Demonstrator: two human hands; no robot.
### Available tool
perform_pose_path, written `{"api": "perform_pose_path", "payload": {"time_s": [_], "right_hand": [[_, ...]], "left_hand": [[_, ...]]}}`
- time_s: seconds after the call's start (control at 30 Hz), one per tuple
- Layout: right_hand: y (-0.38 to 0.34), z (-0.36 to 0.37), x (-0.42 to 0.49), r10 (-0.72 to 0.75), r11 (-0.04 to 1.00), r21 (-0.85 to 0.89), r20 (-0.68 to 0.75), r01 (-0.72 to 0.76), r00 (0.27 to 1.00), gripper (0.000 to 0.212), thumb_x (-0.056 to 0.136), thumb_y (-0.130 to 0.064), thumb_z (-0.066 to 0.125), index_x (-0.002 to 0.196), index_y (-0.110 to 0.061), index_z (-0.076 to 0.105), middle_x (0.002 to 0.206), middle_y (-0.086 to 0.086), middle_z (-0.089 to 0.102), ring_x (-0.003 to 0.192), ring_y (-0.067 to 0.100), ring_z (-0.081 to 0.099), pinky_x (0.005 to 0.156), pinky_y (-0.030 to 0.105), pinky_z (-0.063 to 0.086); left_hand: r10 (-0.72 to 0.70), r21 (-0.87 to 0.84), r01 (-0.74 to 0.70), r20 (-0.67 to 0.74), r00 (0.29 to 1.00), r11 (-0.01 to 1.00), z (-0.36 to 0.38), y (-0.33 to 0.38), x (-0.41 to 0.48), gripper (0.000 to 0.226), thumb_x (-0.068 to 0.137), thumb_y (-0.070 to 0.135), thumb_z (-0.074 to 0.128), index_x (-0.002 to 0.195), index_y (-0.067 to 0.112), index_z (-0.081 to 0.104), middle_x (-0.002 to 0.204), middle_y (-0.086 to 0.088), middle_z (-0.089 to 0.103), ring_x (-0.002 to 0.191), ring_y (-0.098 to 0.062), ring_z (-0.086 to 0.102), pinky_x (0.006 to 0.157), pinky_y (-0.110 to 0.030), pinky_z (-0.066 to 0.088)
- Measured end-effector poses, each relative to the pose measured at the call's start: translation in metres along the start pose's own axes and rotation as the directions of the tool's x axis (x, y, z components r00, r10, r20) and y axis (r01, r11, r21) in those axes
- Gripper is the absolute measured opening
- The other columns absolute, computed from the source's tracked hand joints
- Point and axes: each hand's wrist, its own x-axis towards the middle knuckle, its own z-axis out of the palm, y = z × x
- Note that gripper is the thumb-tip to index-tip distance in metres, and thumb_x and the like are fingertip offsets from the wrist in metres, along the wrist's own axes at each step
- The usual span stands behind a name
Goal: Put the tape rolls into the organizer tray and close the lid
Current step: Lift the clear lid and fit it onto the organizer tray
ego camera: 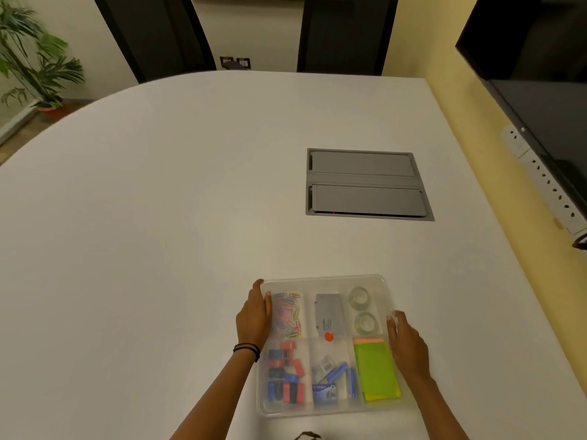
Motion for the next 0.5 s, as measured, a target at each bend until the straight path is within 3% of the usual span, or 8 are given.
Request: {"api": "perform_pose_path", "payload": {"time_s": [0.1,0.2,0.37,0.5], "right_hand": [[0.007,-0.001,-0.023,0.055,0.995,-0.078,-0.040,-0.058,0.998,0.024,0.098,-0.024,0.038,0.105,-0.007,0.054,0.077,0.018,0.069,0.071,0.037,0.065,0.058,0.036,0.047],[0.004,-0.001,-0.030,0.087,0.991,-0.102,-0.039,-0.091,0.995,0.028,0.099,-0.025,0.035,0.105,-0.005,0.054,0.083,0.021,0.069,0.077,0.039,0.065,0.063,0.039,0.050],[0.000,0.000,-0.030,0.110,0.987,-0.111,-0.046,-0.115,0.993,0.030,0.100,-0.026,0.033,0.101,-0.004,0.054,0.085,0.022,0.068,0.078,0.039,0.064,0.066,0.041,0.050],[0.001,0.002,-0.031,0.120,0.988,-0.087,-0.062,-0.125,0.991,0.031,0.099,-0.027,0.035,0.096,-0.003,0.054,0.084,0.022,0.068,0.078,0.040,0.063,0.064,0.040,0.049]], "left_hand": [[-0.001,-0.030,0.002,0.034,0.999,1.000,0.000,-0.003,-0.016,0.041,0.099,0.037,0.034,0.138,0.024,0.030,0.085,0.004,0.063,0.059,-0.007,0.058,0.052,-0.014,0.044],[-0.015,-0.021,0.017,0.062,0.998,1.000,0.001,-0.005,-0.026,0.047,0.099,0.039,0.033,0.144,0.026,0.021,0.073,0.006,0.058,0.055,-0.004,0.055,0.047,-0.012,0.039],[-0.033,0.006,0.033,0.075,0.997,0.999,0.001,-0.007,-0.039,0.049,0.100,0.038,0.031,0.145,0.024,0.019,0.090,0.000,0.065,0.066,-0.014,0.063,0.057,-0.023,0.052],[-0.066,-0.079,0.073,0.080,0.995,0.994,0.003,-0.013,-0.064,0.047,0.100,0.040,0.031,0.144,0.029,0.020,0.090,0.009,0.063,0.064,-0.004,0.062,0.051,-0.011,0.045]]}}
